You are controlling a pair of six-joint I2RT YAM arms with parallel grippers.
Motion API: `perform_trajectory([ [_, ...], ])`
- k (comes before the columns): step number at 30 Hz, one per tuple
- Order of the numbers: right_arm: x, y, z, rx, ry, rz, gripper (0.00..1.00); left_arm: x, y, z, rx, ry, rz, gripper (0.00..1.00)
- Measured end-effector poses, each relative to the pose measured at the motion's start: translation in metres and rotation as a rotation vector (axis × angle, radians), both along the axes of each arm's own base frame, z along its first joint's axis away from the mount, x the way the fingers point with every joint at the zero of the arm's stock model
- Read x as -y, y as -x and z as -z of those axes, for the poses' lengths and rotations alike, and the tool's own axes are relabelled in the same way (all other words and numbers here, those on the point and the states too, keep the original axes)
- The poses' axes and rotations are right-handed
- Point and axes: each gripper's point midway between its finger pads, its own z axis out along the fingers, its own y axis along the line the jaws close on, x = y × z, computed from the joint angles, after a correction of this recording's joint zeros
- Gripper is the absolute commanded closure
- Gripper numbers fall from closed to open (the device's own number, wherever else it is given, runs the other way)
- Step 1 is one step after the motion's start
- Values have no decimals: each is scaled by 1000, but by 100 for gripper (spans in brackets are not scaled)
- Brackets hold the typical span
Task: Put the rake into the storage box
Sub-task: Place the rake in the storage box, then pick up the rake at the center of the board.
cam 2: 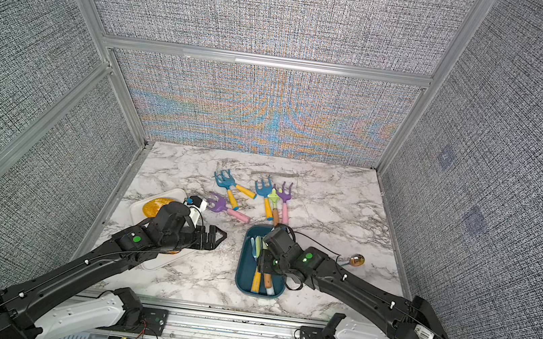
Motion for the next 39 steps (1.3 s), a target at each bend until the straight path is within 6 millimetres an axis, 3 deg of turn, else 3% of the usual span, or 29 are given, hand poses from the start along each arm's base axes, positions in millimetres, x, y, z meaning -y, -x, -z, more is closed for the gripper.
perform_trajectory([
  [8, -20, -57, -37, 113, 32, -35, 25, -13, 0, -15, 66, 1, -33, 1],
  [12, -39, -104, -44, 159, 38, -83, 25, -27, -3, -17, 83, -22, -80, 1],
  [15, -67, -139, -42, 190, 48, -162, 25, -43, -7, -17, 80, -47, -140, 1],
  [19, -104, -173, -24, 219, 78, -283, 27, -64, -10, -16, 54, -62, -223, 1],
  [25, -134, -205, 15, 221, 145, -401, 28, -83, -10, -14, 27, -41, -295, 1],
  [35, -135, -217, 80, 163, 283, -496, 32, -94, 2, 16, -108, 35, -329, 1],
  [39, -131, -218, 94, 152, 322, -514, 45, -93, 5, 20, -128, 52, -322, 1],
])
